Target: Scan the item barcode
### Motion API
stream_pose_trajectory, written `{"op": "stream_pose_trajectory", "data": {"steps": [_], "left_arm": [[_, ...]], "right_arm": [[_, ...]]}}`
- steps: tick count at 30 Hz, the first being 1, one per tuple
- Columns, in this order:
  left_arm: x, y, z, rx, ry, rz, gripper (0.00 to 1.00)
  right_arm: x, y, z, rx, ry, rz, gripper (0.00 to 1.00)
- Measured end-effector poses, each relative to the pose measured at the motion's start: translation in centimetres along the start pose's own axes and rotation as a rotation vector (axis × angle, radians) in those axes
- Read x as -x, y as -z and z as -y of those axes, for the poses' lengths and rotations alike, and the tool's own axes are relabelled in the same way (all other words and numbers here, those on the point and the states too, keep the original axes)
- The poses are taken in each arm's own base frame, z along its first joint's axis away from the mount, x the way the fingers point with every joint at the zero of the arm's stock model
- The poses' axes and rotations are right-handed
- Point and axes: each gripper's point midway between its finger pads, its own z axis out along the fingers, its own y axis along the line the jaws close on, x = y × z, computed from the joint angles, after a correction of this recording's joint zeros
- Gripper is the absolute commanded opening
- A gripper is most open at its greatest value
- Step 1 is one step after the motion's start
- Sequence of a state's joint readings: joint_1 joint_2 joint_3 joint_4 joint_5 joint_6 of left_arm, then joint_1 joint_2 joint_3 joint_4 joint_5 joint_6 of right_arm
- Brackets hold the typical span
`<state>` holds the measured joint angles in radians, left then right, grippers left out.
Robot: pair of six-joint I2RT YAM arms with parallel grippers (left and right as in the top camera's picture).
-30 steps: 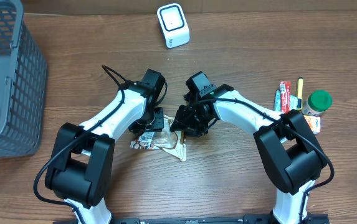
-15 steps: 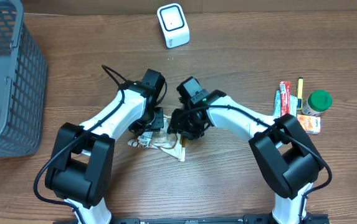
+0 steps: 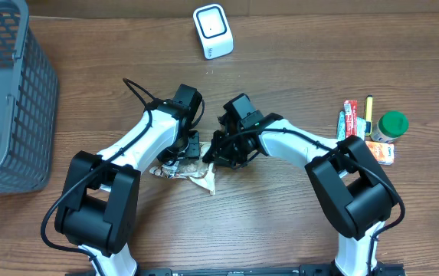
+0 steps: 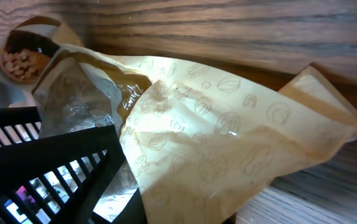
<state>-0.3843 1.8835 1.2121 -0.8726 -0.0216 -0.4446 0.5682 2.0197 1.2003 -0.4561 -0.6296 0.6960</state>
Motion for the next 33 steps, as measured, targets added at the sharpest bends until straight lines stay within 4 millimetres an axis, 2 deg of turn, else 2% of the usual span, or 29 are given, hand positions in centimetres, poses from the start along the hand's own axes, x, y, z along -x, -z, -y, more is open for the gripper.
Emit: {"op": "stream_pose_trajectory", "data": {"steps": [2, 4, 7, 10, 16, 28, 31, 33], "left_arm": [[0.0, 0.0, 0.2, -0.01, -0.003, -0.002, 0.8], [0.0, 0.0, 0.3, -0.018, 0.006, -0.002, 0.88], [0.2, 0.1, 0.1, -0.035, 0.024, -0.009, 0.88], [0.8, 0.5, -0.4, -0.047, 0.04, -0.009, 0.85], [1.1, 0.9, -2.2, -0.049, 0.07, -0.034, 0.81], [-1.2, 1.5, -3.5, -0.008, 0.054, -0.14, 0.6], [-1.3, 1.7, -3.8, -0.009, 0.06, -0.152, 0.41], [-1.2, 1.9, -5.2, 0.021, 0.082, -0.156, 0.21]], "right_arm": [[0.0, 0.3, 0.2, 0.007, 0.008, -0.011, 0.06], [0.1, 0.6, 0.6, 0.01, 0.023, -0.017, 0.06], [0.3, 1.0, 0.8, 0.019, 0.055, -0.019, 0.04], [0.5, 1.2, 0.8, 0.03, 0.09, -0.019, 0.04], [0.5, 1.6, 1.3, 0.035, 0.136, -0.032, 0.04], [0.9, 1.5, 2.6, -0.053, 0.234, 0.0, 0.04], [1.3, 1.7, 2.7, -0.074, 0.257, 0.014, 0.04], [1.9, 2.0, 3.3, -0.119, 0.253, 0.036, 0.04]]}}
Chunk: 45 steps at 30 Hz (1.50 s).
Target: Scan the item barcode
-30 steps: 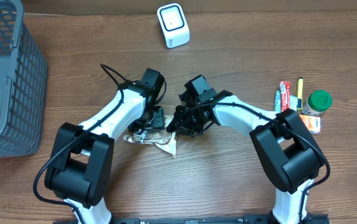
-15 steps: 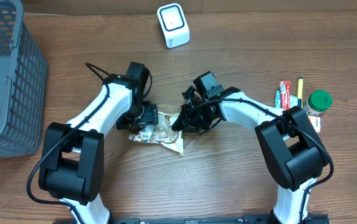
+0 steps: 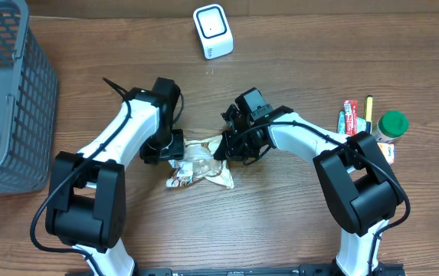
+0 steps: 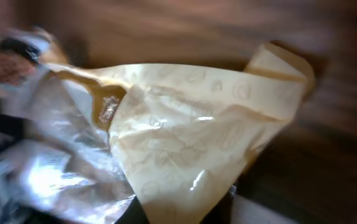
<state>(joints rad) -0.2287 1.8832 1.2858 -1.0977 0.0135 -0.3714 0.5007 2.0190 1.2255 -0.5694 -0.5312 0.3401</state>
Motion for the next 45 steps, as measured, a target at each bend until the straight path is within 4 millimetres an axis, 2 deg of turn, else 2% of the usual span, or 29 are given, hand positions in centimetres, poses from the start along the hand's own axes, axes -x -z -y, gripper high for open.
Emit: {"op": "stream_pose_trajectory", "data": {"steps": [2, 5, 7, 12, 22, 26, 29, 34, 38, 45], "left_arm": [[0.2, 0.0, -2.1, 0.017, 0.05, -0.018, 0.05], [0.9, 0.3, -4.4, -0.017, 0.113, -0.03, 0.04], [1.4, 0.7, -4.5, -0.084, 0.119, -0.031, 0.04], [1.4, 1.8, -1.4, -0.281, 0.039, -0.046, 0.04], [1.2, 3.2, 4.4, -0.456, -0.101, -0.025, 0.04], [2.6, 5.4, 6.2, -0.565, -0.113, 0.023, 0.04], [3.3, 6.2, 6.9, -0.595, -0.125, 0.053, 0.04], [2.5, 5.7, 8.9, -0.566, -0.164, 0.055, 0.04], [1.1, 4.4, 10.6, -0.536, -0.188, 0.013, 0.04], [0.2, 0.7, 10.3, -0.486, -0.14, -0.11, 0.04]], "right_arm": [[0.8, 0.7, 1.1, -0.034, -0.02, 0.028, 0.04], [2.1, 1.8, 2.5, -0.08, -0.038, 0.077, 0.04], [2.5, 2.2, 3.0, -0.099, -0.044, 0.096, 0.04], [2.7, 2.3, 3.2, -0.117, -0.043, 0.104, 0.04], [2.7, 2.3, 3.3, -0.125, -0.042, 0.104, 0.04], [2.6, 2.3, 3.3, -0.125, -0.043, 0.104, 0.04], [2.6, 2.3, 3.3, -0.128, -0.044, 0.105, 0.04], [2.6, 2.3, 3.3, -0.129, -0.044, 0.105, 0.04], [2.6, 2.4, 3.4, -0.13, -0.046, 0.102, 0.04], [2.6, 2.4, 3.4, -0.133, -0.047, 0.1, 0.04]]}}
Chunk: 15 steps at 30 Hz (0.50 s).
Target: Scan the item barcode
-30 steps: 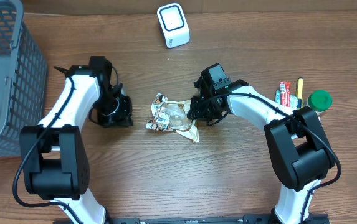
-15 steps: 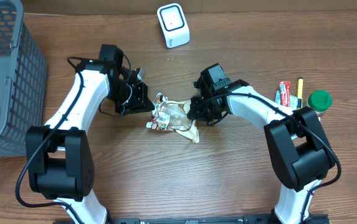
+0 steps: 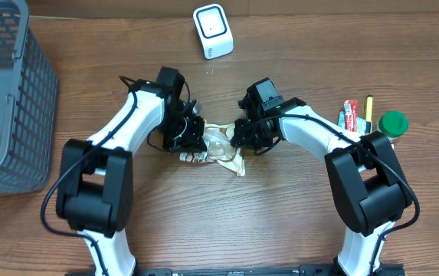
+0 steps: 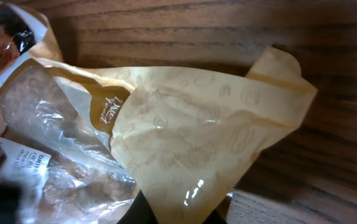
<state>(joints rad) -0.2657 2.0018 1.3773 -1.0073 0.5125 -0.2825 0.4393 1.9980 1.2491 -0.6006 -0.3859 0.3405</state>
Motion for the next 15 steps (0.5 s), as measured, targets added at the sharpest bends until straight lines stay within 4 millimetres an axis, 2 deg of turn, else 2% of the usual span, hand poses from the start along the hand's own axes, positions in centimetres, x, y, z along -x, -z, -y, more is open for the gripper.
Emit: {"op": "stream_pose_trajectory", "data": {"steps": [8, 15], "left_arm": [[-2.4, -3.6, -2.5, 0.025, 0.085, -0.197, 0.04], [-2.6, -3.0, -3.1, 0.024, 0.08, -0.216, 0.04]], "right_arm": [[-0.1, -0.1, -0.2, 0.003, 0.004, -0.004, 0.04], [-0.2, -0.1, -0.2, 0.002, 0.004, -0.005, 0.04]]}}
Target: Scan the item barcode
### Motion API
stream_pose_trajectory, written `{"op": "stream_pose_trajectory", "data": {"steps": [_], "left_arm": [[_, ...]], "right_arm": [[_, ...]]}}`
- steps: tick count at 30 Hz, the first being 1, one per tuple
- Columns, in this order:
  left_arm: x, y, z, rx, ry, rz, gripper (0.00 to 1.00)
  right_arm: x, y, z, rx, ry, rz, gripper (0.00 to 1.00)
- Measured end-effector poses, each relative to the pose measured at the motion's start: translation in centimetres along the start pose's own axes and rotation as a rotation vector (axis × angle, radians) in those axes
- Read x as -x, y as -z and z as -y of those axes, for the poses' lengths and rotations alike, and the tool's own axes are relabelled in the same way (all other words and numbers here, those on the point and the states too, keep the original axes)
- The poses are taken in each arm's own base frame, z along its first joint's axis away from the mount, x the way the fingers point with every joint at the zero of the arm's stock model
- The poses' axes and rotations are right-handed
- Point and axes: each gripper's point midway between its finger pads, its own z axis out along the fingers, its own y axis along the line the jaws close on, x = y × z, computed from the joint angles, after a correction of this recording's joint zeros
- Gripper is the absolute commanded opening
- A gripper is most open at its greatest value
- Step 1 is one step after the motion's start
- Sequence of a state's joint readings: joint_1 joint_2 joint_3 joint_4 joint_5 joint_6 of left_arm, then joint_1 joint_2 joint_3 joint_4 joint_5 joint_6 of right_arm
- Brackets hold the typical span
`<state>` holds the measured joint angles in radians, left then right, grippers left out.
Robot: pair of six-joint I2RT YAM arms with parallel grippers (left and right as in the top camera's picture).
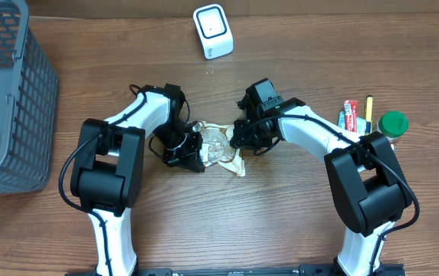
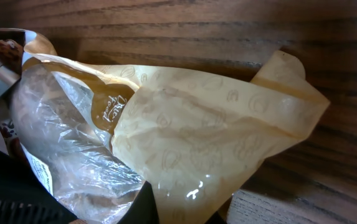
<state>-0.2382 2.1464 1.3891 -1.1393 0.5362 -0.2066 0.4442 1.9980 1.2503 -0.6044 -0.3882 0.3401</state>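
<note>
The snack bag [image 1: 221,146], cream paper with a clear plastic window, lies mid-table between both arms. In the right wrist view the snack bag [image 2: 190,137] fills the frame, its cream corner pinched between my right gripper's dark fingers at the bottom edge. My right gripper [image 1: 238,142] is shut on the bag's right end. My left gripper [image 1: 190,153] sits on the bag's left end and looks shut on it; its black body shows at the lower left [image 2: 16,196]. The white scanner [image 1: 213,31] stands at the back, well away from the bag. No barcode shows.
A grey mesh basket [image 1: 4,100] fills the left side. At the right edge lie a green-capped jar [image 1: 392,126], a red tube [image 1: 349,116], a yellow pen [image 1: 369,106] and an orange box [image 1: 381,152].
My left arm has folded in closer, with its gripper still at the bag's left end. That end has turned, so the clear window bulges up more. The right gripper keeps its hold in the same place.
First both grippers were at the bag, nearer the front of the table. Then the left gripper stood apart to the bag's left while the right held it. Later the bag lay farther back and right, with the left gripper at its left end again, as now.
</note>
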Motion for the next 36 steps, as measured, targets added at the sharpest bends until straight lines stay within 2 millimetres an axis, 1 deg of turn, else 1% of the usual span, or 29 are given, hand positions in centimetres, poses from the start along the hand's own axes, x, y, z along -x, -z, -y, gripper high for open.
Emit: {"op": "stream_pose_trajectory", "data": {"steps": [3, 5, 7, 10, 12, 15, 18, 20, 21, 22, 27, 29, 32, 35, 36], "left_arm": [[0.4, 1.1, -1.3, 0.035, 0.029, 0.018, 0.04], [0.9, 2.2, -2.6, 0.065, 0.047, 0.052, 0.04], [1.3, 3.6, -3.9, 0.108, 0.066, 0.1, 0.04], [1.9, 6.4, -5.7, 0.18, 0.085, 0.197, 0.04], [2.2, 8.4, -6.9, 0.251, 0.11, 0.27, 0.04], [2.6, 10.7, -8.5, 0.363, 0.147, 0.358, 0.04], [3.2, 11.6, -9.7, 0.435, 0.176, 0.404, 0.05], [3.4, 12.0, -10.2, 0.464, 0.183, 0.422, 0.11], [3.6, 12.1, -10.3, 0.472, 0.189, 0.433, 0.09], [3.7, 12.3, -10.4, 0.478, 0.193, 0.443, 0.04], [3.9, 12.6, -10.9, 0.497, 0.206, 0.458, 0.04], [4.2, 12.8, -11.1, 0.498, 0.21, 0.471, 0.04], [4.9, 13.5, -11.6, 0.493, 0.22, 0.51, 0.04], [5.9, 14.2, -12.1, 0.477, 0.212, 0.549, 0.04], [6.0, 14.4, -12.3, 0.469, 0.205, 0.554, 0.04]], "right_arm": [[0.0, 0.0, 0.0, 0.0, -0.001, 0.0, 0.04], [0.0, 0.0, 0.1, -0.003, -0.004, 0.002, 0.04], [0.1, 0.0, 0.1, -0.007, -0.004, 0.003, 0.04], [0.1, 0.0, 0.2, -0.009, -0.005, 0.003, 0.04], [0.0, 0.0, 0.2, -0.011, -0.005, 0.001, 0.04], [-0.1, 0.1, 0.3, -0.014, -0.009, -0.003, 0.04], [-0.1, 0.1, 0.3, -0.016, -0.01, -0.005, 0.04], [-0.1, 0.1, 0.3, -0.017, -0.01, -0.005, 0.04], [-0.1, 0.1, 0.3, -0.017, -0.01, -0.005, 0.04], [-0.1, 0.1, 0.3, -0.017, -0.01, -0.005, 0.04], [-0.4, 0.3, 0.5, -0.026, -0.016, -0.015, 0.04], [-0.6, 0.7, 0.9, -0.044, -0.014, -0.021, 0.04], [-0.9, 2.3, 1.3, -0.076, 0.01, -0.01, 0.04], [-1.0, 5.2, 0.5, -0.083, 0.05, 0.031, 0.04], [-0.9, 6.7, 0.0, -0.08, 0.066, 0.058, 0.04]]}}
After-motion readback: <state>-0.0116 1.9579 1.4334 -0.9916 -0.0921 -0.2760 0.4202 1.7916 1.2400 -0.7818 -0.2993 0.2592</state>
